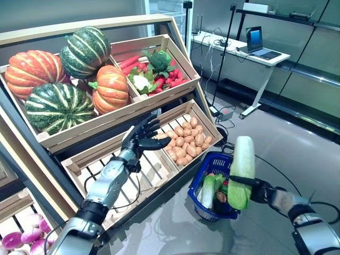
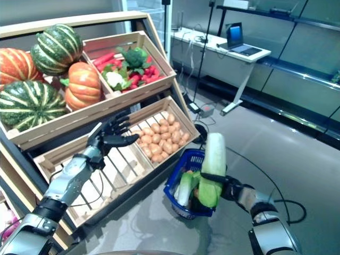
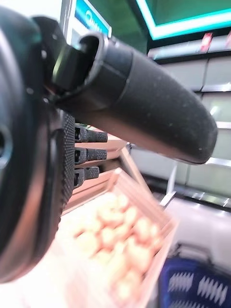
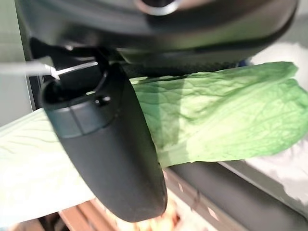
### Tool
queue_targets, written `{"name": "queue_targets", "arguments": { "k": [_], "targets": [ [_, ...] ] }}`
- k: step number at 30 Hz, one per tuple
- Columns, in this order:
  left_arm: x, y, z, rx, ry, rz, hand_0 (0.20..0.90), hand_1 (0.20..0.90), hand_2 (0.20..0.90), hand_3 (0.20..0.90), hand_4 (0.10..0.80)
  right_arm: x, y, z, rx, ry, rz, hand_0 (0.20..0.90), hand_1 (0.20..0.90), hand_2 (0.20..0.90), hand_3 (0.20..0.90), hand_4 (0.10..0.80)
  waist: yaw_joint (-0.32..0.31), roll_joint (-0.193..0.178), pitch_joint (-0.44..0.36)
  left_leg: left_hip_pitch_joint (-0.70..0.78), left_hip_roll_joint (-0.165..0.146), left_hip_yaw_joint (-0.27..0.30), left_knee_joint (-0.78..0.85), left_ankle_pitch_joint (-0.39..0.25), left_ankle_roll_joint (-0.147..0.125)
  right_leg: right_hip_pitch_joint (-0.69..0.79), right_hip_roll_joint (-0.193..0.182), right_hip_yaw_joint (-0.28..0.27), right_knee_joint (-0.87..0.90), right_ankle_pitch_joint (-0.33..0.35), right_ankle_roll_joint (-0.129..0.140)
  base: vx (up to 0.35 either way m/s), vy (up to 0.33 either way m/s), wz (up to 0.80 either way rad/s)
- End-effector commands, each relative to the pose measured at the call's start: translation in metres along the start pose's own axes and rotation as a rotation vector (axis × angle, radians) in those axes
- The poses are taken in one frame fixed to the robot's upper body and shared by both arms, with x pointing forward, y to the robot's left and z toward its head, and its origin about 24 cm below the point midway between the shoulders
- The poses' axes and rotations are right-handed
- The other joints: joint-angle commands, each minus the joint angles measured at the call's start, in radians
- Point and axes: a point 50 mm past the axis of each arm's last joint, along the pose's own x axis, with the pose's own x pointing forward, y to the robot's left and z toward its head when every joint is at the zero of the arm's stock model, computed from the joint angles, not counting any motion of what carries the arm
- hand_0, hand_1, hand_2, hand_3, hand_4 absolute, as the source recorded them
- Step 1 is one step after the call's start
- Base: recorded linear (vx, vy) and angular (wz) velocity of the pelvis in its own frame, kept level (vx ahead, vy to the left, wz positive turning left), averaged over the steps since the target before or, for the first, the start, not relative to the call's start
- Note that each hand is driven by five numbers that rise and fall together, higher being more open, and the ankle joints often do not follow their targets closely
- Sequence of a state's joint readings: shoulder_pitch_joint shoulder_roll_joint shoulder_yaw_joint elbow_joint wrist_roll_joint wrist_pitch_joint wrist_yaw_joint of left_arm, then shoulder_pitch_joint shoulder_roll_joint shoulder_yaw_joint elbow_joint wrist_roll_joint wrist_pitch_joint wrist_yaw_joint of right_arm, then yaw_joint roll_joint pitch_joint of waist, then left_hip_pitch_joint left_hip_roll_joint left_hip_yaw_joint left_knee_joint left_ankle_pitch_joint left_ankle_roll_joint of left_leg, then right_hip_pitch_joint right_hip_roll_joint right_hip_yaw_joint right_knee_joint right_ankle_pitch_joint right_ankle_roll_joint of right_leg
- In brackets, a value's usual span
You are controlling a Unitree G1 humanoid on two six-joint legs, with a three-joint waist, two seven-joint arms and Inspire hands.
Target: Put vegetables into the basket
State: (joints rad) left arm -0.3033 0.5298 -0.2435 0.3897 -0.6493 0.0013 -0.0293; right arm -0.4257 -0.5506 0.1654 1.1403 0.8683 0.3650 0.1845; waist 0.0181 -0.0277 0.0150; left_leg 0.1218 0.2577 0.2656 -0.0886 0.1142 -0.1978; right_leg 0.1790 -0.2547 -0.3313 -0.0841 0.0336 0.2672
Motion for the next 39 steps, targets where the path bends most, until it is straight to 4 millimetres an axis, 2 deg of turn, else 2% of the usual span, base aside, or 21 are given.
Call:
{"name": "queue_targets", "arguments": {
  "k": [1,4,5,7,9,10,12,13,14,18,19,21,22,25,33,39],
  "targets": [
    [0.012,0.008,0.058,0.067,-0.250,0.046,0.900,0.900,0.900,0.900,0.800,-0.016,0.020,0.085,0.011,-0.322,0.015,0.300,0.300,0.300,0.300,0.400,0.051,0.015,0.019,-0.029,-0.025,-0.038,0.006,-0.065,0.031,-0.079,0.005,-0.014,0.035,0.016,-0.067,-0.053,0.005,-0.08],
    [0.016,0.009,0.065,0.070,-0.276,0.057,0.900,0.900,0.900,0.900,0.800,-0.021,0.019,0.099,0.035,-0.364,-0.012,0.300,0.300,0.300,0.300,0.400,0.061,0.019,0.055,-0.071,-0.026,-0.053,0.024,-0.060,0.028,-0.125,-0.005,-0.009,0.080,0.001,-0.067,-0.193,-0.007,-0.11],
    [0.019,0.010,0.076,0.068,-0.308,0.061,0.900,0.900,0.900,0.900,0.800,-0.026,0.021,0.111,0.053,-0.403,-0.019,0.300,0.300,0.300,0.300,0.400,0.065,0.023,0.090,-0.117,-0.026,-0.066,0.061,-0.066,0.026,-0.172,-0.014,-0.002,0.128,-0.013,-0.067,-0.417,-0.017,-0.07],
    [0.027,0.006,0.103,0.057,-0.405,0.051,0.900,0.900,0.900,0.900,0.800,-0.041,0.031,0.144,0.082,-0.508,0.018,0.300,0.300,0.300,0.300,0.400,0.065,0.038,0.203,-0.240,-0.022,-0.109,0.181,-0.087,0.019,-0.291,-0.044,0.018,0.254,-0.035,-0.067,-0.532,-0.013,0.07],
    [0.030,0.001,0.115,0.035,-0.450,0.043,0.900,0.900,0.900,0.900,0.800,-0.046,0.036,0.155,0.077,-0.547,0.030,0.300,0.300,0.300,0.300,0.400,0.061,0.048,0.259,-0.330,-0.010,-0.126,0.285,-0.112,0.020,-0.377,-0.074,0.034,0.356,-0.057,-0.073,-0.359,0.013,0.15],
    [0.030,-0.003,0.122,0.007,-0.483,0.031,0.900,0.900,0.900,0.900,0.800,-0.052,0.040,0.165,0.072,-0.586,0.034,0.300,0.300,0.300,0.300,0.400,0.060,0.056,0.303,-0.406,-0.002,-0.140,0.371,-0.138,0.026,-0.454,-0.103,0.051,0.444,-0.080,-0.081,-0.316,0.033,0.10],
    [0.030,-0.007,0.124,-0.013,-0.499,0.021,0.900,0.900,0.900,0.900,0.800,-0.055,0.043,0.171,0.068,-0.608,0.035,0.300,0.300,0.300,0.300,0.400,0.062,0.061,0.326,-0.460,-0.002,-0.144,0.430,-0.163,0.038,-0.510,-0.121,0.059,0.510,-0.103,-0.089,-0.205,0.031,0.08],
    [0.029,-0.013,0.125,-0.024,-0.512,0.010,0.900,0.900,0.900,0.900,0.800,-0.058,0.045,0.176,0.059,-0.624,0.035,0.300,0.300,0.300,0.300,0.400,0.066,0.066,0.348,-0.497,-0.002,-0.152,0.494,-0.205,0.035,-0.545,-0.139,0.065,0.575,-0.138,-0.088,-0.211,0.044,0.06],
    [0.029,-0.018,0.128,-0.033,-0.528,0.002,0.900,0.900,0.900,0.900,0.800,-0.063,0.048,0.183,0.043,-0.645,0.032,0.300,0.300,0.300,0.300,0.400,0.069,0.070,0.369,-0.560,-0.002,-0.151,0.565,-0.224,0.043,-0.603,-0.161,0.067,0.649,-0.155,-0.099,-0.186,0.045,0.10],
    [0.028,-0.031,0.128,-0.057,-0.539,-0.027,0.900,0.900,0.900,0.900,0.800,-0.077,0.050,0.202,0.019,-0.698,0.018,0.300,0.300,0.300,0.300,0.400,0.073,0.082,0.400,-0.682,0.003,-0.148,0.725,-0.304,0.058,-0.741,-0.206,0.097,0.845,-0.231,-0.113,-0.121,0.047,0.03],
    [0.027,-0.036,0.129,-0.056,-0.545,-0.041,0.900,0.900,0.900,0.900,0.800,-0.083,0.049,0.209,0.021,-0.719,0.006,0.300,0.300,0.300,0.300,0.400,0.074,0.087,0.411,-0.707,0.007,-0.158,0.787,-0.353,0.050,-0.770,-0.218,0.110,0.914,-0.276,-0.108,-0.013,-0.003,0.18],
    [0.027,-0.041,0.131,-0.053,-0.553,-0.054,0.900,0.900,0.900,0.900,0.800,-0.089,0.048,0.216,0.021,-0.741,-0.008,0.300,0.300,0.300,0.300,0.400,0.076,0.093,0.422,-0.749,0.004,-0.169,0.838,-0.371,0.049,-0.806,-0.229,0.118,0.959,-0.289,-0.115,-0.055,-0.013,0.26],
    [0.026,-0.045,0.131,-0.057,-0.560,-0.064,0.900,0.900,0.900,0.900,0.800,-0.097,0.050,0.224,0.018,-0.764,-0.020,0.300,0.300,0.300,0.300,0.400,0.075,0.103,0.435,-0.794,0.008,-0.178,0.910,-0.408,0.050,-0.856,-0.238,0.137,1.028,-0.319,-0.120,-0.078,-0.020,0.23],
    [0.024,-0.048,0.133,-0.072,-0.569,-0.073,0.900,0.900,0.900,0.900,0.800,-0.107,0.054,0.235,0.024,-0.799,-0.030,0.300,0.300,0.300,0.300,0.400,0.074,0.117,0.453,-0.862,0.012,-0.185,1.020,-0.455,0.050,-0.930,-0.256,0.156,1.129,-0.359,-0.126,-0.077,-0.037,0.18],
    [0.018,-0.056,0.128,-0.070,-0.581,-0.107,0.900,0.900,0.900,0.900,0.800,-0.129,0.056,0.255,0.112,-0.891,-0.026,0.300,0.300,0.300,0.300,0.400,0.072,0.128,0.470,-0.990,0.009,-0.209,1.233,-0.536,0.050,-1.055,-0.278,0.173,1.305,-0.426,-0.138,-0.043,-0.041,0.17],
    [0.015,-0.055,0.128,-0.054,-0.574,-0.115,0.900,0.900,0.900,0.900,0.800,-0.144,0.057,0.267,0.167,-0.954,-0.019,0.300,0.300,0.300,0.300,0.400,0.072,0.127,0.464,-1.018,0.010,-0.220,1.273,-0.551,0.054,-1.087,-0.278,0.181,1.341,-0.435,-0.134,-0.004,-0.004,0.03]
  ]
}}
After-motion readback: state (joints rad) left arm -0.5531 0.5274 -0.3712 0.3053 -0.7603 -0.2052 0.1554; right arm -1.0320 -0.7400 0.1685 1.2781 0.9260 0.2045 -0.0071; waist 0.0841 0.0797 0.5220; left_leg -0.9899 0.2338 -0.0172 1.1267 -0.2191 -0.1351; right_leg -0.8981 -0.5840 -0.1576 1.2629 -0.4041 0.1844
